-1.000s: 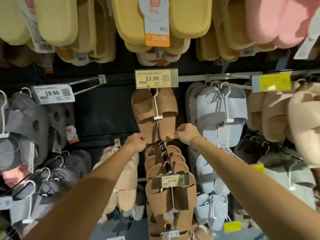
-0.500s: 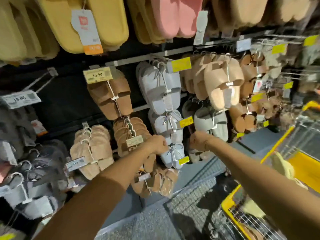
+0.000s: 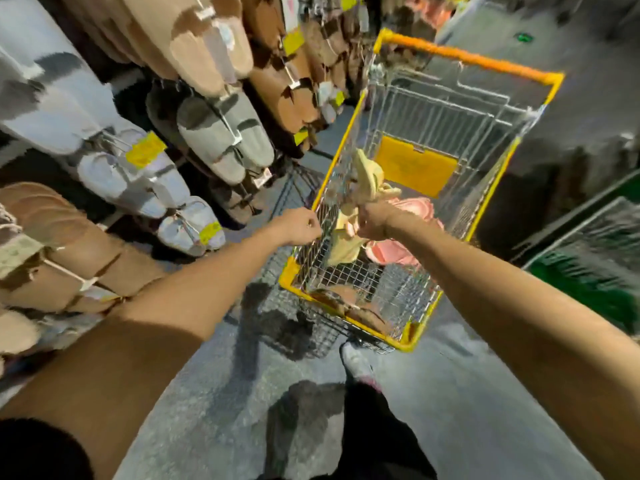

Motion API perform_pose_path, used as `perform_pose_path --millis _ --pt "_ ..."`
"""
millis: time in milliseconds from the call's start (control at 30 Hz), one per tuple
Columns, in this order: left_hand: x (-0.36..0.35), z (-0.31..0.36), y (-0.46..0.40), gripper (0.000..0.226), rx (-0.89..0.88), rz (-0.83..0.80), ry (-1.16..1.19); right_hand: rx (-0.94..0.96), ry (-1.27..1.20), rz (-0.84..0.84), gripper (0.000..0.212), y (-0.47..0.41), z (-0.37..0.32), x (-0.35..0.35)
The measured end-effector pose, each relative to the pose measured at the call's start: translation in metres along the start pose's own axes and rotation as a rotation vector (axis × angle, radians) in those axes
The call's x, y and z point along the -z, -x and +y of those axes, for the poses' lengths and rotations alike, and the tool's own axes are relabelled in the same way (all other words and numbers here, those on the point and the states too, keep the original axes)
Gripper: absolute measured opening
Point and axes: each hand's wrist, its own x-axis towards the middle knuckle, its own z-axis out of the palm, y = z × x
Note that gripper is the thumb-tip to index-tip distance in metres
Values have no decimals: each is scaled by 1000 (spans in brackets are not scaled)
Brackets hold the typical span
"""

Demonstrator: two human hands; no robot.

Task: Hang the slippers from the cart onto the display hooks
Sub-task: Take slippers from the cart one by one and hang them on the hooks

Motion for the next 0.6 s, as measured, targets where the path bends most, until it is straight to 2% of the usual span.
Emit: perform_pose_path --millis 100,233,300,433,533,600 --pt "-32 25 -40 26 -17 -34 19 -82 -63 -49 32 -13 43 -24" --pt "-70 38 -77 17 -19 -195 -59 -105 -155 -106 21 -38 75 -60" --pt "-89 34 -89 18 -35 -332 -99 -112 -204 -133 19 -50 82 -78" --pt "-126 22 -98 24 -62 -701 -164 -109 -251 -199 29 -64 85 -116" --pt "-142 13 -98 26 -80 -827 -176 -103 -307 -254 28 -70 82 -143" --pt "-146 12 -94 30 -98 -835 -155 -107 -338 -274 27 -70 80 -154"
